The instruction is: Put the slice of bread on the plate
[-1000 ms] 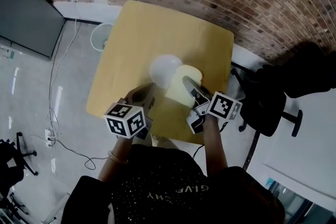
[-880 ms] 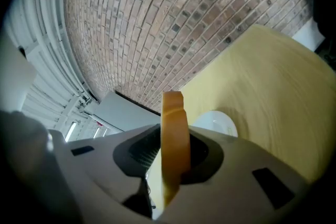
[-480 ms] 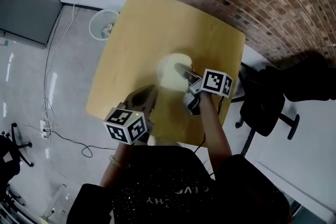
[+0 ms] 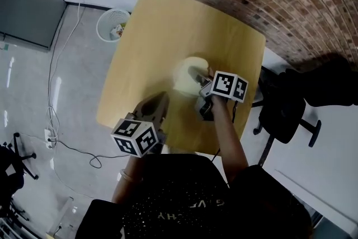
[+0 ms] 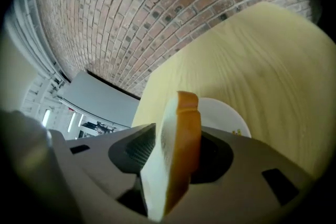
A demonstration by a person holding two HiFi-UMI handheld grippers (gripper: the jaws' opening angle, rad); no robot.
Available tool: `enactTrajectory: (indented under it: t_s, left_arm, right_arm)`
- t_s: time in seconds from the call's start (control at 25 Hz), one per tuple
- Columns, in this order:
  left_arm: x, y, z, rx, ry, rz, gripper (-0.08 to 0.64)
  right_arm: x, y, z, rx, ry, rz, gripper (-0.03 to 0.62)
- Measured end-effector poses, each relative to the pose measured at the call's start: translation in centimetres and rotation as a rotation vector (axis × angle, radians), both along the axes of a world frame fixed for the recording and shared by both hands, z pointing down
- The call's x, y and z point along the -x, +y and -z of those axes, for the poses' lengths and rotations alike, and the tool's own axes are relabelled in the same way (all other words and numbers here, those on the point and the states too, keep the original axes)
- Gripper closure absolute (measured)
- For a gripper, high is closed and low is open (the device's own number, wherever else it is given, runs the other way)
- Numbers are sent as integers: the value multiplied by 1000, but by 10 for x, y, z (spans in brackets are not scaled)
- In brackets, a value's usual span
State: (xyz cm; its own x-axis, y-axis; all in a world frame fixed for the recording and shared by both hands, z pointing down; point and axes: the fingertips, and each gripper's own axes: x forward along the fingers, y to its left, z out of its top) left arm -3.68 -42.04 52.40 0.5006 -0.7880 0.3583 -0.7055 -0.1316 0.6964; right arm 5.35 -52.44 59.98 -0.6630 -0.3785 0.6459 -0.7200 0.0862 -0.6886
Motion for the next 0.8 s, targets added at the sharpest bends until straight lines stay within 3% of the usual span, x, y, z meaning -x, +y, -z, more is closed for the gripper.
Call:
enactTrajectory:
  t_s: [0.08, 0.2, 0.32, 0.4, 0.48, 0.56, 0.68, 0.8]
  left_arm:
    - [0, 0, 1, -6, 5, 1, 549]
    - [-2, 3, 3, -18, 8, -12, 549]
    - [-6, 10, 3, -25, -2, -37, 549]
    - [-10, 14, 2, -28, -17, -61, 549]
    - [-14, 15, 4, -38, -31, -84, 549]
    - [-17, 12, 10, -59, -44, -98, 549]
    - [-24, 1, 26, -110, -90, -118, 549]
    - [-35, -9, 44, -179, -166, -138, 549]
  right_arm:
    - [-3, 1, -1, -52, 92, 25, 344]
    - [-9, 2, -1, -129, 228, 62, 246]
    - [-34, -1, 6, -235, 395, 31, 215]
    - [-55, 1, 22, -300, 420, -45, 198]
    - [-71, 7, 49, -342, 320, -147, 195]
    - [-75, 21, 78, -373, 160, -210, 196]
    - [-61, 49, 112, -414, -41, -158, 198]
    - [-47, 72, 131, -464, -138, -109, 208]
